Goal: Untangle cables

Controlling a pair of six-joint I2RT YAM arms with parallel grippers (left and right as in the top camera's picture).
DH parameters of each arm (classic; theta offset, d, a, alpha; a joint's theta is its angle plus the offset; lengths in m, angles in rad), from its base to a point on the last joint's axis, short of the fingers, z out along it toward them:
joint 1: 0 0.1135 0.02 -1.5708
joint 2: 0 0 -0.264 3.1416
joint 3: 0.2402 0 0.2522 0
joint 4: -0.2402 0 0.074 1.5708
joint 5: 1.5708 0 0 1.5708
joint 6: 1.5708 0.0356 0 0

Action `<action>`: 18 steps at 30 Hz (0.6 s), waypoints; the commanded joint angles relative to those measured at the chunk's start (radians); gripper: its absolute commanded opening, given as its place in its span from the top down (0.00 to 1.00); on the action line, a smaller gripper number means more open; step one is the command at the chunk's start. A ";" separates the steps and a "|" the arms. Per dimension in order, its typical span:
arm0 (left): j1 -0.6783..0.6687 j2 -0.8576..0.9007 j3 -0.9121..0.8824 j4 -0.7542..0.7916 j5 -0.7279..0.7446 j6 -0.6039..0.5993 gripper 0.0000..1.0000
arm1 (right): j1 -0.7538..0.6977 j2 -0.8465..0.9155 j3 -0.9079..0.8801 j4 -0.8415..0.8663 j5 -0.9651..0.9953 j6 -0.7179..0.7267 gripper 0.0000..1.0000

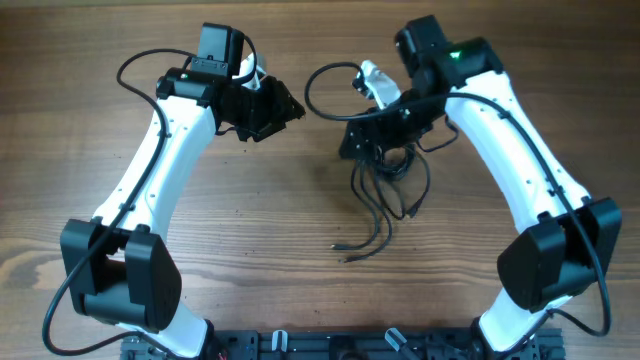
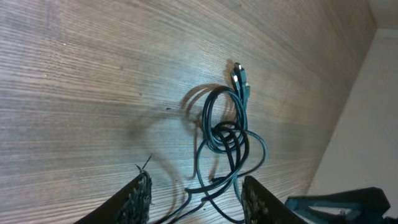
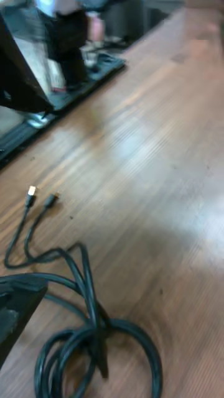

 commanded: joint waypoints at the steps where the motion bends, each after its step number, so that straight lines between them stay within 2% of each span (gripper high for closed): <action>1: -0.027 0.008 0.008 0.027 0.007 -0.003 0.51 | -0.055 -0.004 -0.002 0.052 0.224 0.366 0.13; 4: -0.090 0.014 0.008 0.063 -0.047 -0.014 0.47 | -0.137 -0.004 -0.002 0.106 0.320 0.453 0.13; 6: -0.145 0.043 0.008 0.116 -0.132 -0.084 0.27 | -0.209 -0.004 -0.002 0.143 0.353 0.466 0.13; 7: -0.166 0.063 0.008 0.141 -0.134 -0.085 0.22 | -0.238 -0.004 -0.002 0.152 0.353 0.466 0.13; 10: -0.238 0.156 0.008 0.222 -0.134 -0.085 0.12 | -0.316 -0.004 -0.002 0.163 0.360 0.464 0.11; 16: -0.357 0.282 0.008 0.391 -0.134 -0.082 0.11 | -0.350 -0.004 -0.002 0.148 0.362 0.436 0.11; 18: -0.377 0.299 0.008 0.411 -0.134 -0.097 0.16 | -0.351 -0.003 -0.002 0.148 0.364 0.436 0.11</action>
